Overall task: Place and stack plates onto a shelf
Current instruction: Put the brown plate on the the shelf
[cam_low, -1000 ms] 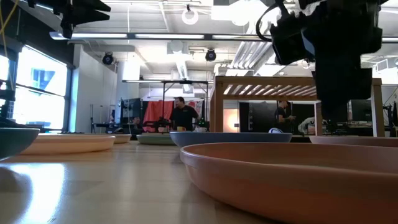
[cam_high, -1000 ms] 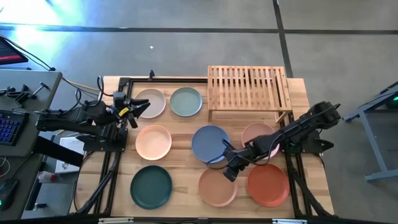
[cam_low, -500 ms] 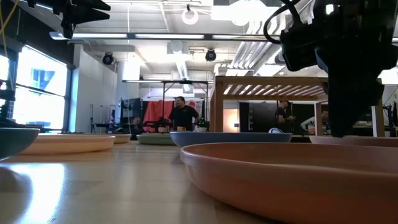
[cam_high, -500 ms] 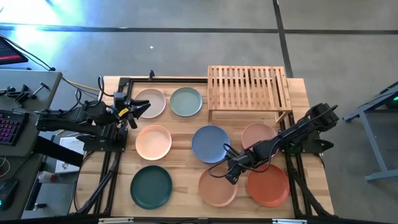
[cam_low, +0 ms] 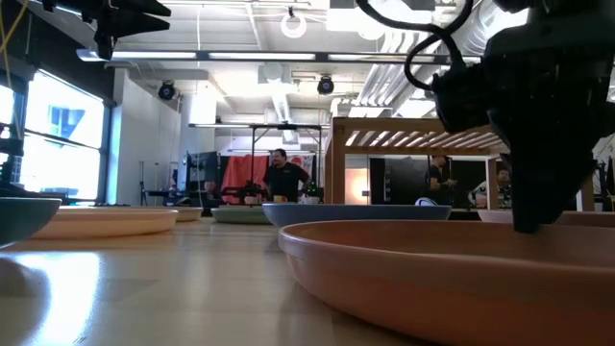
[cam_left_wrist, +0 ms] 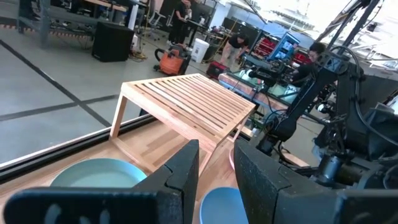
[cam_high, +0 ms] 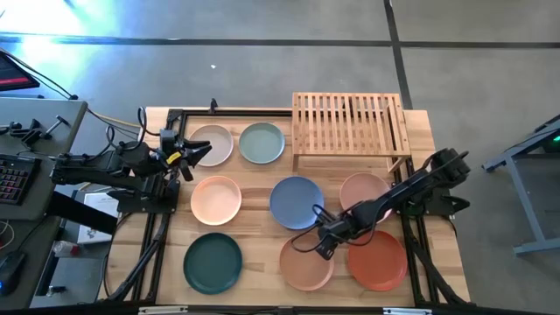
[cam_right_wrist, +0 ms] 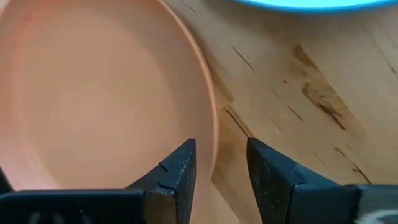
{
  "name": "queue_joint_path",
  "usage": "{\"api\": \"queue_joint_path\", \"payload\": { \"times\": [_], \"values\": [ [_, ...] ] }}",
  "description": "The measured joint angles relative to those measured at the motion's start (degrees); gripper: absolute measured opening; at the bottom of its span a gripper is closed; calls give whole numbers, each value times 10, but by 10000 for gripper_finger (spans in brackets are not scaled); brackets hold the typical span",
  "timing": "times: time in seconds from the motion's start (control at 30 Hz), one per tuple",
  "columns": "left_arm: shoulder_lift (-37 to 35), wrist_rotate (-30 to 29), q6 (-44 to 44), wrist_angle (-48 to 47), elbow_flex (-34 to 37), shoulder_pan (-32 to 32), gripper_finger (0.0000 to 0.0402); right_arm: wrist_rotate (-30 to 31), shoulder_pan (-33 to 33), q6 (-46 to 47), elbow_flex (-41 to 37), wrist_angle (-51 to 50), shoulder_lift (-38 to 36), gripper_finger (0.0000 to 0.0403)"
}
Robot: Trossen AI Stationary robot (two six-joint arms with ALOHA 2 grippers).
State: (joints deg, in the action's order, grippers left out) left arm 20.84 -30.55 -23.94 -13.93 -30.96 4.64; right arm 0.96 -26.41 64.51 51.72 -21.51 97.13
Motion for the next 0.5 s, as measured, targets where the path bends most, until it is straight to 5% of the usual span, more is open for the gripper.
{"api": "queue_joint_path", "payload": {
  "times": [0.3,0.5],
  "values": [
    [0,0,0,0,0,0,90,-6,0,0,0,12,12,117],
    [0,0,0,0,0,0,90,-12,0,0,0,11,12,46]
  ]
}}
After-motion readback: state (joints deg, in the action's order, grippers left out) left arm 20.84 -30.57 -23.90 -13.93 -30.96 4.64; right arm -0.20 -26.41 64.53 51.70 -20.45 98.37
